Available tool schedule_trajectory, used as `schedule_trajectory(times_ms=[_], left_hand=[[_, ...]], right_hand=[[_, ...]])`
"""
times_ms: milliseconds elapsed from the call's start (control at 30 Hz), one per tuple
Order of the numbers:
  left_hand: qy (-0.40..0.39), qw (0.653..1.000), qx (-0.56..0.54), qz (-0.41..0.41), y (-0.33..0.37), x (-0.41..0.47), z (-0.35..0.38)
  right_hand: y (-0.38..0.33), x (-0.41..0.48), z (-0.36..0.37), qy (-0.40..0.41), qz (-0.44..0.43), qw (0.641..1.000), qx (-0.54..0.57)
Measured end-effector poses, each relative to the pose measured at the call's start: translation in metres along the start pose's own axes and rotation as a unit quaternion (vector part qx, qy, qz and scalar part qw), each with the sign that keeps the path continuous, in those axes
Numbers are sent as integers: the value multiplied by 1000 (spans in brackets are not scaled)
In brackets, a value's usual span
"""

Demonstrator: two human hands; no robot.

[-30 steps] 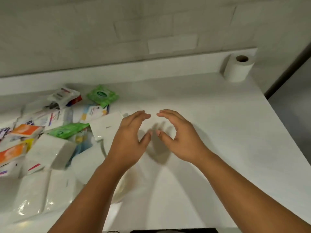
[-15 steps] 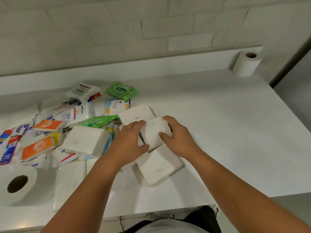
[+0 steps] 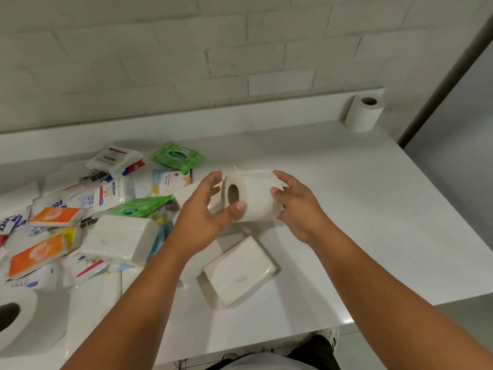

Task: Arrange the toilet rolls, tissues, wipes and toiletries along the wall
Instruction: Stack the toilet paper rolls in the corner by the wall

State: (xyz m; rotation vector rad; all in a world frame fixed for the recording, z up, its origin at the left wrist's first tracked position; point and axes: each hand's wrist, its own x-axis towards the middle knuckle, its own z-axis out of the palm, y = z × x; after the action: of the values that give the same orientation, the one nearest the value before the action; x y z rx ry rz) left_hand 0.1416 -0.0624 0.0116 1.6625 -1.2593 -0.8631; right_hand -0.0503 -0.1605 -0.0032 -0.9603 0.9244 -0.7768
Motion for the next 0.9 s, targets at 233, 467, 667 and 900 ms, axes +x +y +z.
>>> schedule_trajectory(times_ms=[233,467,667,900], left_hand=[[-33,997,-40,58,30,20,56],[19,997,-61,32,51,58,132],[28,996,-79,16,80,106,215],[-56,998,-18,32,101,165,292]], right_hand=[[-19,1,-42,-21,49,995,83],[-27,7,-106,126,-164,949,-237],[-53,26,-188,71,-178,934,-301],[-83,73,-294,18,-130,943,-306]])
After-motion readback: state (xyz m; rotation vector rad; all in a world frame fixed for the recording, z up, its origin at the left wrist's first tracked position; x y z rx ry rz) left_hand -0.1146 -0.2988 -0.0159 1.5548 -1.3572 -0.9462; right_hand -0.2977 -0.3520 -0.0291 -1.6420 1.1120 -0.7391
